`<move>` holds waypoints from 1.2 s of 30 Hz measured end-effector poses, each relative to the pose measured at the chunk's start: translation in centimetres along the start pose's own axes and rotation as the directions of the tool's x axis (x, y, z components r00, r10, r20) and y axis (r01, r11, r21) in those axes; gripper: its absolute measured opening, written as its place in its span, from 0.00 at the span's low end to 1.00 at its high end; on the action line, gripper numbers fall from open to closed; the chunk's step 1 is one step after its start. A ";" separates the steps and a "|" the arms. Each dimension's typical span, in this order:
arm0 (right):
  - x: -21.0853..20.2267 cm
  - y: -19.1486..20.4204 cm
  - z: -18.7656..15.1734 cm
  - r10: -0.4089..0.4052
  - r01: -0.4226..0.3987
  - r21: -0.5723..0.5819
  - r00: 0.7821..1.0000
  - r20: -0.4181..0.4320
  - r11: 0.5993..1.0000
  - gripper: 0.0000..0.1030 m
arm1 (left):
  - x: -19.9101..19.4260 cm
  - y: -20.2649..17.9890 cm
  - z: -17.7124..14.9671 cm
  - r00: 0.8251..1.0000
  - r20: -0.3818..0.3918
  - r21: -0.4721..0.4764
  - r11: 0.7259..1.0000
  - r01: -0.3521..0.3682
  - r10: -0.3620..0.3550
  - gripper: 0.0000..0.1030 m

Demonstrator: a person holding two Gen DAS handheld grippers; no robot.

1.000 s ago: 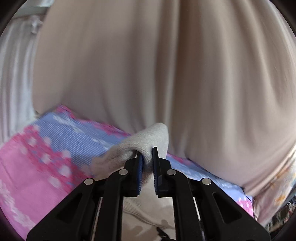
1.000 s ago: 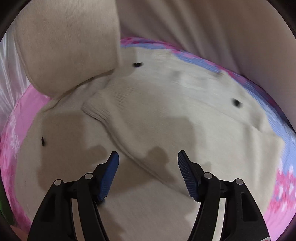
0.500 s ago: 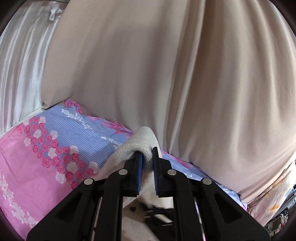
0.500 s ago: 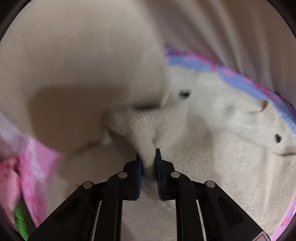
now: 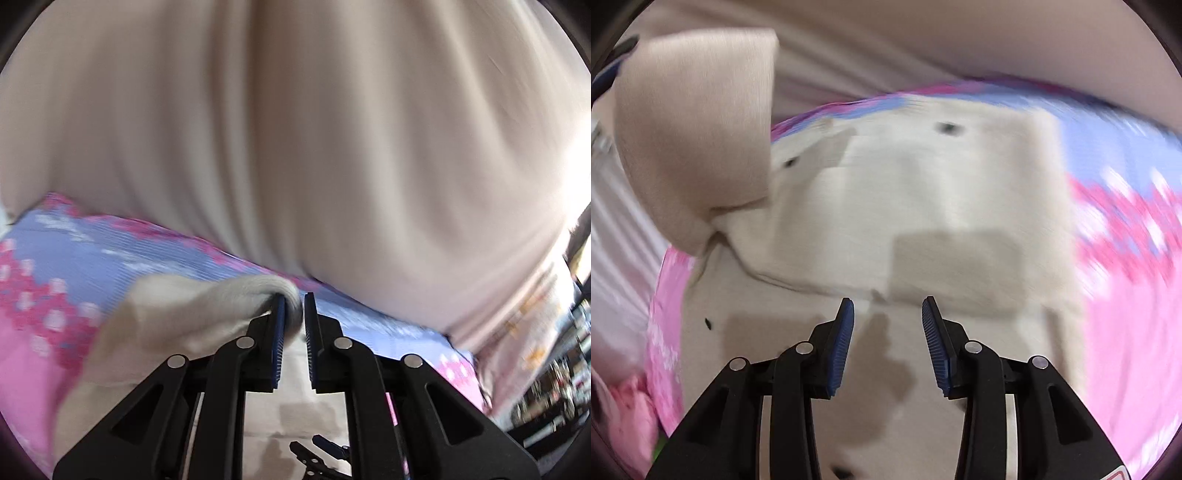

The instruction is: Fold small clothes

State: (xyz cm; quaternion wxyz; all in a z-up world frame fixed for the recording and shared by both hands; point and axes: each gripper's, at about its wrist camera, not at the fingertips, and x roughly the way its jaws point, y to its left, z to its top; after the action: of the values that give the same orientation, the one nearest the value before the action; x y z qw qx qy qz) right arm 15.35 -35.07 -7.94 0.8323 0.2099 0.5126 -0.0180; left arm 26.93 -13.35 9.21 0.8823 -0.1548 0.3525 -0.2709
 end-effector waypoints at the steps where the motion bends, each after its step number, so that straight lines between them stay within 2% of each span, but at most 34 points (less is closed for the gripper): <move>1: -0.3 -1.2 0.5 0.009 -0.009 0.026 1.000 -0.001 1.000 0.38 | 0.5 -0.9 -0.8 0.999 -0.024 0.012 1.000 0.028 -0.028 0.09; 3: -1.3 -2.6 0.3 0.020 -0.020 0.066 1.000 0.006 0.998 0.41 | 1.8 -2.9 -3.7 0.995 -0.096 0.081 0.996 0.033 -0.025 0.11; 4: -1.7 -3.2 0.2 0.021 -0.022 0.078 1.000 0.015 0.997 0.43 | 2.4 -3.2 -5.1 0.989 -0.147 0.101 0.994 0.037 -0.022 0.24; 5: -2.0 -3.9 0.1 0.017 -0.019 0.090 1.000 0.023 0.996 0.45 | 3.4 -3.3 -7.2 0.977 -0.212 0.114 0.993 0.033 -0.008 0.55; 6: -2.0 -4.3 0.1 0.016 -0.018 0.101 1.000 0.025 0.995 0.45 | 4.5 -3.0 -9.5 0.958 -0.286 0.133 0.991 0.023 0.016 0.69; 8: -1.9 -5.0 0.0 0.034 -0.037 0.141 0.999 0.019 0.989 0.45 | 5.4 -2.1 -13.1 0.928 -0.360 0.197 0.980 -0.020 0.092 0.65; 10: -1.7 -4.9 0.8 0.073 -0.075 0.156 0.997 0.018 0.985 0.45 | 4.6 0.0 -14.6 0.919 -0.356 0.218 0.972 -0.092 0.167 0.64; 12: -1.2 -4.0 1.9 0.116 -0.118 0.150 0.993 0.022 0.982 0.47 | 2.4 2.6 -14.3 0.932 -0.329 0.144 0.983 -0.111 0.154 0.65; 13: -0.7 -3.4 2.9 0.138 -0.140 0.152 0.990 0.020 0.978 0.49 | 1.6 3.6 -14.1 0.934 -0.319 0.120 0.984 -0.128 0.161 0.65; 14: -0.2 -2.7 3.9 0.152 -0.153 0.156 0.988 0.018 0.976 0.54 | 0.6 4.8 -13.7 0.937 -0.306 0.092 0.985 -0.148 0.169 0.65; 16: 0.9 -1.0 6.6 0.152 -0.155 0.163 0.988 0.030 0.974 0.57 | -0.9 6.4 -12.9 0.939 -0.280 0.061 0.980 -0.190 0.199 0.65; 19: 3.5 2.7 11.0 0.095 -0.097 0.127 0.995 0.019 0.987 0.61 | -2.5 7.9 -11.7 0.939 -0.237 0.049 0.968 -0.245 0.249 0.65; 20: 4.8 3.8 12.5 0.056 -0.055 0.102 0.998 -0.006 0.993 0.67 | -3.0 8.2 -11.1 0.941 -0.225 0.040 0.967 -0.252 0.255 0.66; 22: 8.1 5.3 14.7 -0.022 0.027 0.070 0.997 -0.077 0.997 0.68 | -3.3 8.5 -10.7 0.942 -0.209 0.028 0.965 -0.263 0.262 0.66; 23: 9.6 5.7 15.3 -0.058 0.066 0.066 0.991 -0.118 0.996 0.51 | -3.5 8.8 -10.6 0.943 -0.205 0.021 0.965 -0.263 0.262 0.66; 24: 10.6 5.8 15.4 -0.065 0.074 0.055 0.987 -0.150 0.996 0.10 | -3.6 9.0 -10.5 0.944 -0.202 0.017 0.964 -0.264 0.262 0.66; 25: 11.0 6.3 15.6 -0.068 0.073 0.024 0.985 -0.161 0.997 0.12 | -3.8 9.3 -10.4 0.943 -0.194 0.013 0.962 -0.272 0.269 0.66; 26: 9.7 7.1 15.6 -0.049 0.049 -0.005 0.993 -0.105 0.999 0.10 | -3.9 9.7 -10.3 0.944 -0.189 0.010 0.962 -0.273 0.270 0.66; 27: 7.6 7.9 15.9 0.003 -0.004 -0.029 1.000 -0.025 1.000 0.10 | -4.2 10.0 -10.2 0.945 -0.180 0.007 0.961 -0.276 0.273 0.66; 28: 4.1 8.7 16.3 0.086 -0.083 -0.049 0.993 0.077 0.995 0.10 | -4.5 10.2 -10.2 0.944 -0.172 0.007 0.958 -0.285 0.282 0.66; 29: 0.1 9.0 16.3 0.176 -0.165 -0.073 0.967 0.184 0.984 0.10 | -4.7 10.4 -10.3 0.941 -0.171 0.007 0.955 -0.296 0.292 0.66; 30: -3.7 8.8 15.8 0.245 -0.226 -0.099 0.927 0.285 0.969 0.10 | -4.8 10.4 -10.4 0.939 -0.176 0.003 0.955 -0.298 0.294 0.66; 32: -8.3 7.0 14.3 0.260 -0.244 -0.093 0.878 0.401 0.965 0.12 | -4.7 10.9 -10.5 0.938 -0.184 -0.012 0.954 -0.301 0.294 0.66; 33: -9.1 5.5 13.2 0.234 -0.227 -0.066 0.874 0.426 0.972 0.13 | -4.5 11.2 -10.5 0.938 -0.186 -0.017 0.954 -0.300 0.292 0.66; 34: -8.8 4.1 12.0 0.192 -0.190 -0.048 0.884 0.426 0.981 0.14 | -4.1 11.2 -10.7 0.937 -0.193 -0.018 0.953 -0.301 0.293 0.66; 35: -7.5 2.6 10.9 0.138 -0.136 -0.034 0.905 0.402 0.990 0.14 | -3.6 11.2 -10.9 0.935 -0.202 -0.017 0.954 -0.301 0.291 0.66; 36: -4.7 0.3 9.5 0.048 -0.053 0.005 0.944 0.327 0.999 0.17 | -3.1 11.1 -11.1 0.934 -0.212 -0.018 0.955 -0.298 0.287 0.66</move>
State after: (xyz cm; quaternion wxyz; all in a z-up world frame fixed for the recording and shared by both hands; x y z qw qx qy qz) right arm 21.24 -39.19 -0.09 0.9046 0.2228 0.3617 -0.0347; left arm 21.32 -3.51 -2.11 0.8670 -0.0937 0.4682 -0.1424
